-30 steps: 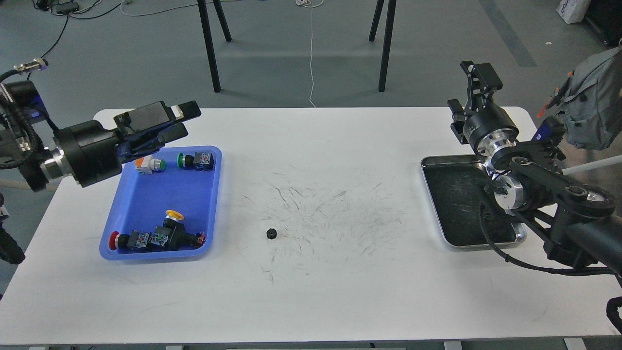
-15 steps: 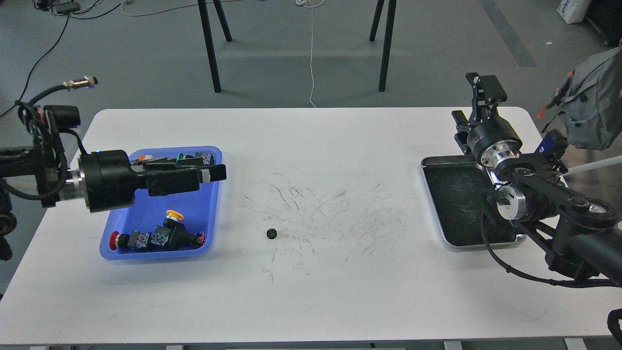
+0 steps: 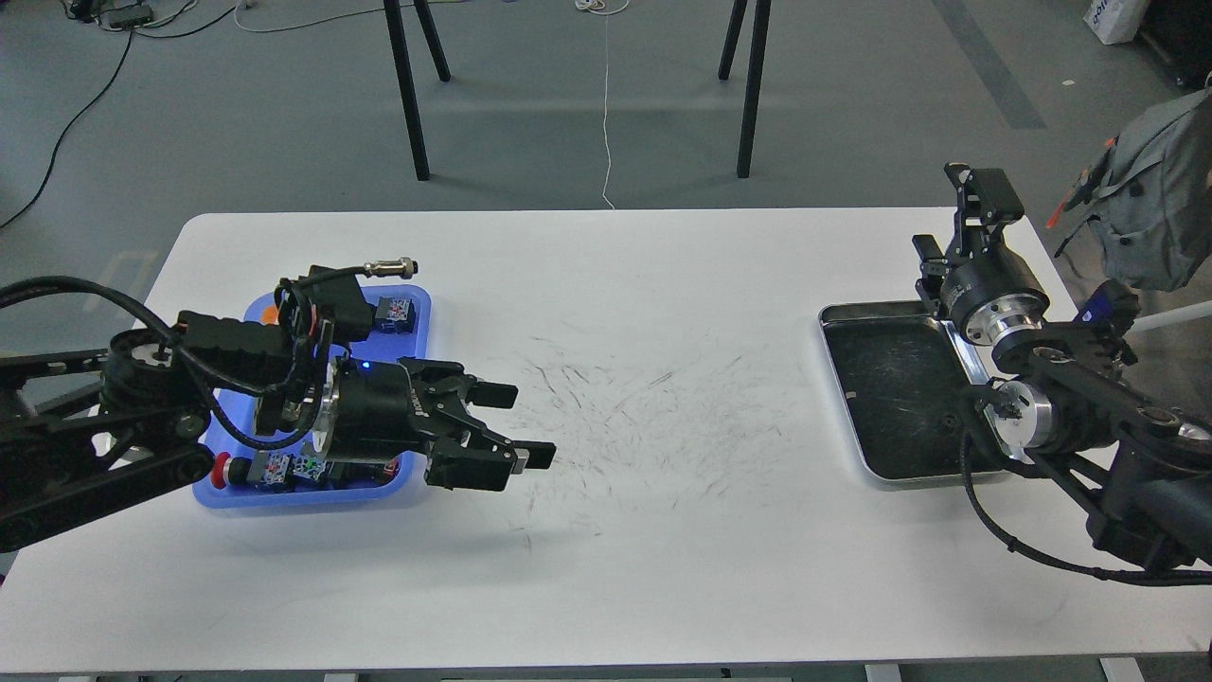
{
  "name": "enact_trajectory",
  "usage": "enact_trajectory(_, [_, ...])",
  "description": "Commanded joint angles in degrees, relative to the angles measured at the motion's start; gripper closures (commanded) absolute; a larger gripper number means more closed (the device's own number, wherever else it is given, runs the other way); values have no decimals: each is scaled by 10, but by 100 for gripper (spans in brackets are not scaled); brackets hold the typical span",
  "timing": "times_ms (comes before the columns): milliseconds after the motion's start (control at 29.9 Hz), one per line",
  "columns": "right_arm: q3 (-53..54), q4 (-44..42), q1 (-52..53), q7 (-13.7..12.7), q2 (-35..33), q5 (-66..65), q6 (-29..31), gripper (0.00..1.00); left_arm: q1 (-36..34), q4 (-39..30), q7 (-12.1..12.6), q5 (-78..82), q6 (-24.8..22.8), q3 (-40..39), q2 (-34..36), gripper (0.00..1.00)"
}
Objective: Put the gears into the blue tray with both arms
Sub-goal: 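Reach the left gripper toward the black gear on the table, then grasp the black gear with the left gripper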
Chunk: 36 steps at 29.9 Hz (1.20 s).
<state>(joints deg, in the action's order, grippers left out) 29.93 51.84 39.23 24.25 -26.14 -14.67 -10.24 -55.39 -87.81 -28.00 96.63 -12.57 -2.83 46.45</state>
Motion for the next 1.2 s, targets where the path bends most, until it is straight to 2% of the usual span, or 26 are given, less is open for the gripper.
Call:
enact_trajectory(0, [5, -2, 2, 0, -1, 0, 0, 3, -3, 50, 0, 28, 1, 17, -39, 5])
enact_trajectory(200, [21, -2, -1, 3, 0, 0, 0, 3, -6, 113, 0, 56, 2, 20, -113, 6])
enact_trajectory(401, [21, -3, 2, 3, 1, -2, 0, 3, 0, 171, 0, 158, 14, 20, -145, 10])
enact_trajectory(668, [19, -2, 3, 3, 1, -2, 0, 3, 10, 200, 0, 180, 32, 22, -167, 19])
enact_trajectory(902, [18, -2, 6, 3, -1, -4, 0, 3, 41, 240, 0, 211, 52, 16, -181, 20])
enact_trajectory(1169, [15, -3, 7, 2, 6, -7, 0, 3, 48, 265, 0, 220, 77, 18, -192, 20])
